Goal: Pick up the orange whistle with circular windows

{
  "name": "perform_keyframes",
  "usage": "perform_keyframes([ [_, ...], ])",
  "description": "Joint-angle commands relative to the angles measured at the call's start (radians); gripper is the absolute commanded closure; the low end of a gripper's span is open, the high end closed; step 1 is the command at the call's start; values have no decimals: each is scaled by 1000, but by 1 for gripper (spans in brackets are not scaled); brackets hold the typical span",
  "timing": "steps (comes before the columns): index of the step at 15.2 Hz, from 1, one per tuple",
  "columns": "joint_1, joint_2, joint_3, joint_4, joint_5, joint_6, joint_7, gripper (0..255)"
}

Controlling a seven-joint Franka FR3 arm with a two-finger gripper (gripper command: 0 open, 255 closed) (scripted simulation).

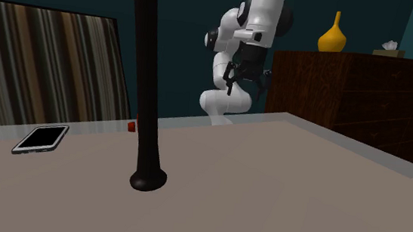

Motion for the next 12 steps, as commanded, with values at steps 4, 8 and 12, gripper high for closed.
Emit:
perform_keyframes([
  [4,-22,23,-77,5,-37,26,-84,0],
  [8,-49,74,-178,31,-78,63,-195,0],
  [12,-68,149,-278,78,-106,102,-306,0],
])
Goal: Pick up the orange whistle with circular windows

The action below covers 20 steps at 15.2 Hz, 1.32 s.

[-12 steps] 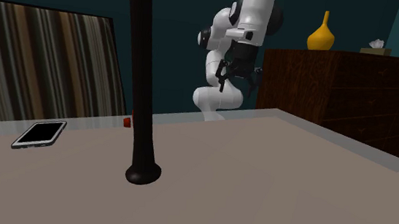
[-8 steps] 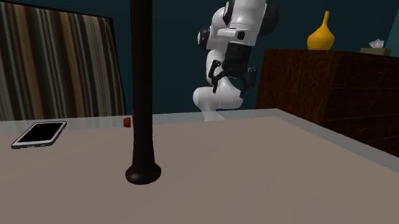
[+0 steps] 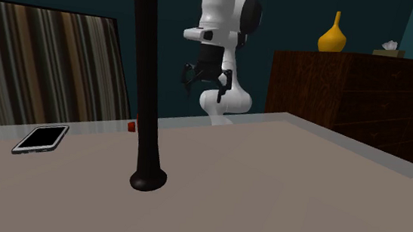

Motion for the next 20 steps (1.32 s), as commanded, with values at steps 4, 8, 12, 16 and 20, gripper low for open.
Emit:
perform_keyframes([
  [4,-12,115,-122,70,-14,55,-139,0],
  [8,-13,230,-222,157,3,87,-259,0],
  [12,-12,369,-321,265,54,110,-391,0],
  [16,-15,442,-366,296,90,143,-456,0],
  [20,-17,448,-371,248,91,197,-458,0],
])
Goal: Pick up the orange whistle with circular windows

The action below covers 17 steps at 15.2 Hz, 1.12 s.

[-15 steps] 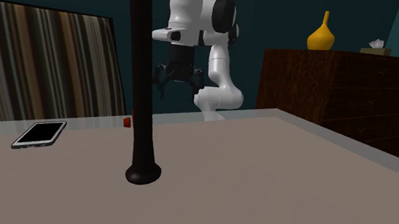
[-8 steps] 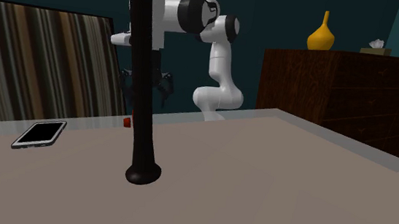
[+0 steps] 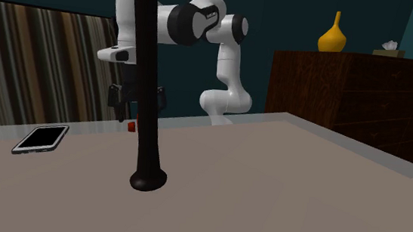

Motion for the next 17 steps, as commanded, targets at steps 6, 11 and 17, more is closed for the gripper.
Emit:
perform_keyframes([
  [6,-1,6,-4,-27,1,33,-2,255],
  [11,-1,7,-5,-25,2,32,-4,255],
  [17,1,-3,2,17,-1,-19,1,255],
])
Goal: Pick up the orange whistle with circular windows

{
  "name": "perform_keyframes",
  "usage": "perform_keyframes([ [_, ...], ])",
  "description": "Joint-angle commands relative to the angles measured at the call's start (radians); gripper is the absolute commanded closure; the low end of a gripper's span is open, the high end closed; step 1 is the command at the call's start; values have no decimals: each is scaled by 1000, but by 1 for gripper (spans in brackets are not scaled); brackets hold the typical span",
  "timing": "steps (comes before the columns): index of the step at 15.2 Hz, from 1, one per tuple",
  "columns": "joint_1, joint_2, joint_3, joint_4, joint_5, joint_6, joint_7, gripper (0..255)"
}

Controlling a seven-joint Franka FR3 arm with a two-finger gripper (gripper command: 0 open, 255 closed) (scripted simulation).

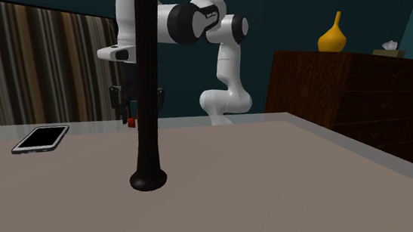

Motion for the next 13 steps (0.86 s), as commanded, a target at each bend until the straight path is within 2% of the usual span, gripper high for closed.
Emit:
perform_keyframes([
  [1,1,-3,3,25,0,-28,1,255],
  [11,6,-3,12,159,5,-162,-2,255],
  [13,6,-3,12,162,5,-164,-2,255],
])
